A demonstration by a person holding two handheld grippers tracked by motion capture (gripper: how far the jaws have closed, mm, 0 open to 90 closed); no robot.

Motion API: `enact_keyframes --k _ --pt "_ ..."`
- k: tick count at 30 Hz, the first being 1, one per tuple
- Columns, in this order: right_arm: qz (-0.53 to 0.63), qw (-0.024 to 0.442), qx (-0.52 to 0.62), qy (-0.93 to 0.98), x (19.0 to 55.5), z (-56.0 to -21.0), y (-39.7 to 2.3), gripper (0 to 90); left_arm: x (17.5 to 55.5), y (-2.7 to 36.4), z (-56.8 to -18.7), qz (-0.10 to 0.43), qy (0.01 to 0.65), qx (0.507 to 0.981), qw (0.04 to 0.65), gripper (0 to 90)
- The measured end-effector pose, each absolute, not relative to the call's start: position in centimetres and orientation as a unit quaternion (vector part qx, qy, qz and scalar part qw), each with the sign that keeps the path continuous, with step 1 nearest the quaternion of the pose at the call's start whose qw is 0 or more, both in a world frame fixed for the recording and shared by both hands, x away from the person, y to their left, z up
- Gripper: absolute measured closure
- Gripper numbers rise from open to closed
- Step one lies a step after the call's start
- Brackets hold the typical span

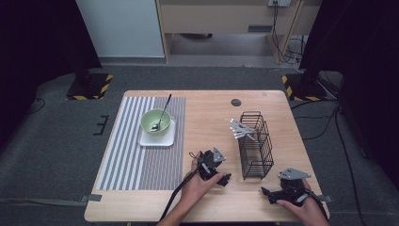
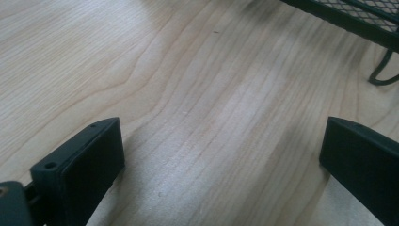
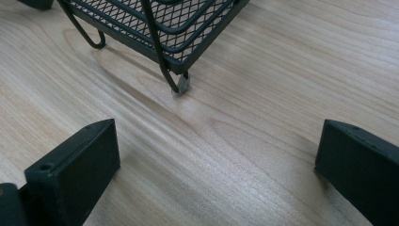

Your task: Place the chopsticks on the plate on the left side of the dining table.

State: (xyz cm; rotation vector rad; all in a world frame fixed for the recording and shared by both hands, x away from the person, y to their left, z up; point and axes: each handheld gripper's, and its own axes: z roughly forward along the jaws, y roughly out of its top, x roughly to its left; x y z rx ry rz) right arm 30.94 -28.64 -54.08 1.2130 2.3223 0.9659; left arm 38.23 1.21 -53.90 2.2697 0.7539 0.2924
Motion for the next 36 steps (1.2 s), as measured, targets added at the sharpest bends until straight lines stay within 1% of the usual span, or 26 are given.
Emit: enact_keyframes --k 7,8,9,13,15,18,22,26,30,34,36 --pt "0.341 0.172 0.426 0.82 31.0 -54.1 -28.7 0.3 38.1 1.3 -53.7 0.109 0.289 0.883 0.352 0.3" --pt "0.341 0.172 0.427 0.82 30.9 -54.1 -28.6 0.3 37.9 1.3 -53.4 0.104 0.288 0.887 0.347 4.0" --pt "0.341 0.172 0.427 0.82 30.9 -54.1 -28.6 0.3 37.9 1.3 -53.4 0.104 0.288 0.887 0.347 3.8" --pt "0.341 0.17 0.426 0.82 30.9 -54.1 -28.7 0.3 37.4 1.5 -52.2 0.08 0.28 0.889 0.353 4.1" --pt "0.342 0.169 0.425 0.821 30.9 -54.1 -28.7 0.3 37.5 1.6 -51.9 0.066 0.277 0.89 0.357 5.6" --pt "0.342 0.169 0.424 0.821 30.9 -54.1 -28.7 0.3 38.1 1.8 -51.5 0.044 0.29 0.889 0.352 6.0" --pt "0.342 0.17 0.422 0.823 30.8 -54.1 -28.8 0.3 38.5 2.3 -50.1 0.061 0.293 0.885 0.356 6.0" --pt "0.342 0.17 0.421 0.823 30.8 -54.1 -28.8 0.3 39.1 2.8 -48.6 0.066 0.295 0.883 0.358 5.7" --pt "0.342 0.17 0.421 0.823 30.8 -54.1 -28.8 0.3 39.4 3.4 -46.4 0.088 0.288 0.883 0.361 9.5" --pt "0.342 0.169 0.421 0.823 30.8 -54.1 -28.8 0.3 39.8 4.1 -44.5 0.102 0.282 0.878 0.373 9.6" --pt "0.342 0.169 0.421 0.823 30.8 -54.1 -28.8 0.3 39.9 4.2 -44.2 0.104 0.286 0.876 0.374 9.6"
